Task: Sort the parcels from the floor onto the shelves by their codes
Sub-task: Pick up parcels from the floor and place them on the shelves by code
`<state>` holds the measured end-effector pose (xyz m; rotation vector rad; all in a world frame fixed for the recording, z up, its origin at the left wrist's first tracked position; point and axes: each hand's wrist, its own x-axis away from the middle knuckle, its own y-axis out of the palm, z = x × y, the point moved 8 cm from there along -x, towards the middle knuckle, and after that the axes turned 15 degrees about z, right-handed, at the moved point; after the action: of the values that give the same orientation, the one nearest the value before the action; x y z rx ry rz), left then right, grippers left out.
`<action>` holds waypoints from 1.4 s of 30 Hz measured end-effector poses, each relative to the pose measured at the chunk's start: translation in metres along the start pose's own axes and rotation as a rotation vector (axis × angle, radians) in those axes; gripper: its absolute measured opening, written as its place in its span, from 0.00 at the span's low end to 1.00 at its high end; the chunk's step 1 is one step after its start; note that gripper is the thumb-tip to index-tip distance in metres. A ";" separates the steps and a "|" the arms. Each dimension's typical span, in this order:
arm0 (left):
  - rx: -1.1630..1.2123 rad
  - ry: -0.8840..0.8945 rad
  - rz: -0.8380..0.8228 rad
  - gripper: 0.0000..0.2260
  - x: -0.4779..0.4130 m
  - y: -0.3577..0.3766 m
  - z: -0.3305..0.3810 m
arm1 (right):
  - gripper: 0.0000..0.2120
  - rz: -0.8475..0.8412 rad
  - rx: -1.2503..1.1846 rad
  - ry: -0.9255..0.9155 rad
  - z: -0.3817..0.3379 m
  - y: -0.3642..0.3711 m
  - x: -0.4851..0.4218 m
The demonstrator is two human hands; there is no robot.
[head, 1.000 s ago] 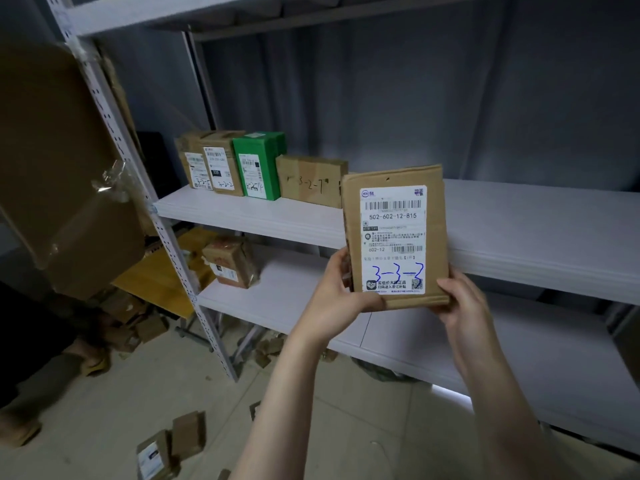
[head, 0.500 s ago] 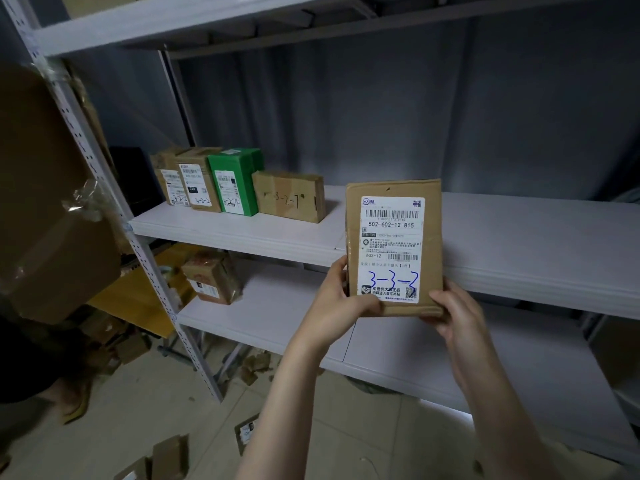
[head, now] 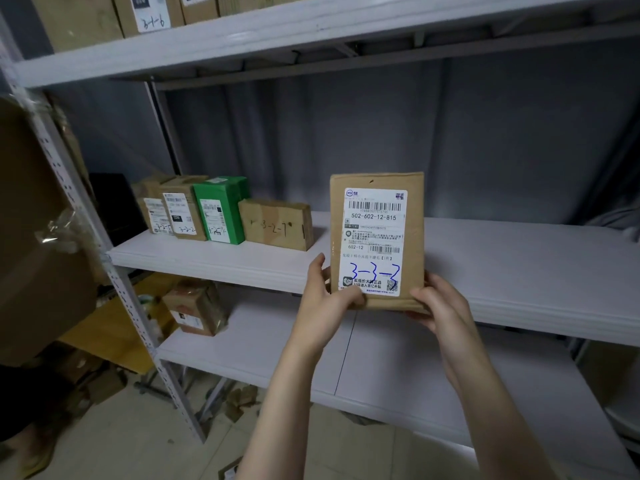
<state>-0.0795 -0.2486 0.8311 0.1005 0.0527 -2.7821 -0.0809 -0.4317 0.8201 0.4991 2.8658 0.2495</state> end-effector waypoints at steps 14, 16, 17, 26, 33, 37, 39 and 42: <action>0.073 0.026 -0.026 0.33 -0.054 -0.101 -0.022 | 0.25 -0.236 0.106 -0.013 0.023 0.107 -0.001; 0.060 -0.008 -0.036 0.32 -0.064 -0.111 -0.031 | 0.26 -0.289 0.145 0.003 0.029 0.117 -0.001; 0.055 -0.028 -0.033 0.34 -0.069 -0.118 -0.036 | 0.29 -0.313 0.170 0.017 0.033 0.122 0.000; 0.012 -0.161 0.005 0.33 -0.102 -0.202 -0.107 | 0.45 -0.379 0.218 0.029 0.059 0.201 0.005; 0.051 -0.269 0.178 0.33 -0.111 -0.298 -0.172 | 0.44 -0.564 0.309 0.112 0.130 0.295 0.024; 0.129 -0.364 0.388 0.32 -0.131 -0.346 -0.210 | 0.42 -0.609 0.452 0.158 0.184 0.338 0.037; 0.114 -0.393 0.447 0.29 -0.145 -0.356 -0.221 | 0.42 -0.608 0.562 0.138 0.211 0.353 0.038; 0.111 -0.395 0.518 0.21 -0.167 -0.363 -0.232 | 0.44 -0.585 0.678 0.104 0.246 0.369 0.034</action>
<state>-0.0360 0.1610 0.6212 -0.3579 -0.1990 -2.2375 0.0638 -0.0462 0.6525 -0.2815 2.9784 -0.8249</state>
